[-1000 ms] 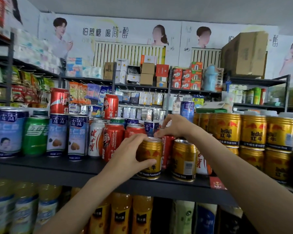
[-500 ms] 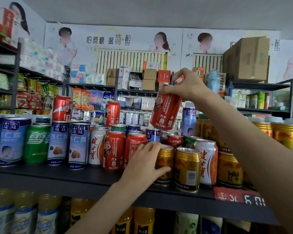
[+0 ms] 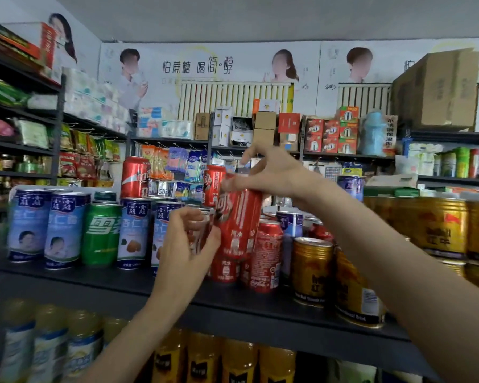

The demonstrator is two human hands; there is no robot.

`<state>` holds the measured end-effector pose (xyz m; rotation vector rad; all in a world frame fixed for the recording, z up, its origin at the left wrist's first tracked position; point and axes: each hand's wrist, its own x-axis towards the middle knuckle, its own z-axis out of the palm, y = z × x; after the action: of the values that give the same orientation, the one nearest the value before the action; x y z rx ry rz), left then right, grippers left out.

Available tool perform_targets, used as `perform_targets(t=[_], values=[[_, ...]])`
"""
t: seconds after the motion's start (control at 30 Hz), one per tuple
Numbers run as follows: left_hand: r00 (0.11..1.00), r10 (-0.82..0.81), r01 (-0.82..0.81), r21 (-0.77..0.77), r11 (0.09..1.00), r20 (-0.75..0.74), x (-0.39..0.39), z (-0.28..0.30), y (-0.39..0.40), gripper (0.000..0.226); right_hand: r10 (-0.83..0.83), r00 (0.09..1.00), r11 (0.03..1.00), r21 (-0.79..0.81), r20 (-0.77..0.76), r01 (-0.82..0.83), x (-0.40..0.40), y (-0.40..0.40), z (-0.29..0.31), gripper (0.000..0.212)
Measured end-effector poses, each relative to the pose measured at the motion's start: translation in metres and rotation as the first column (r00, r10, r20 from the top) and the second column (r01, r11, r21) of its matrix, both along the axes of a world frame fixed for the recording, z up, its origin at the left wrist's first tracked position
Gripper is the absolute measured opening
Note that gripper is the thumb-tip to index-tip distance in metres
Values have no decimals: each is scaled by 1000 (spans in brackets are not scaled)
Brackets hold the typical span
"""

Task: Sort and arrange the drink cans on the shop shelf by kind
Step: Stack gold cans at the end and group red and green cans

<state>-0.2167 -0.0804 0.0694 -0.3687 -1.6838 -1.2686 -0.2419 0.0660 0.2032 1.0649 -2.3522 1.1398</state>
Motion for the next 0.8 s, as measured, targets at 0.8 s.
perform_targets(t=[0.8], values=[[981, 182, -180, -646, 742, -65, -37, -6, -47, 85, -480, 858, 746, 431, -180, 508, 11, -34, -64, 49]])
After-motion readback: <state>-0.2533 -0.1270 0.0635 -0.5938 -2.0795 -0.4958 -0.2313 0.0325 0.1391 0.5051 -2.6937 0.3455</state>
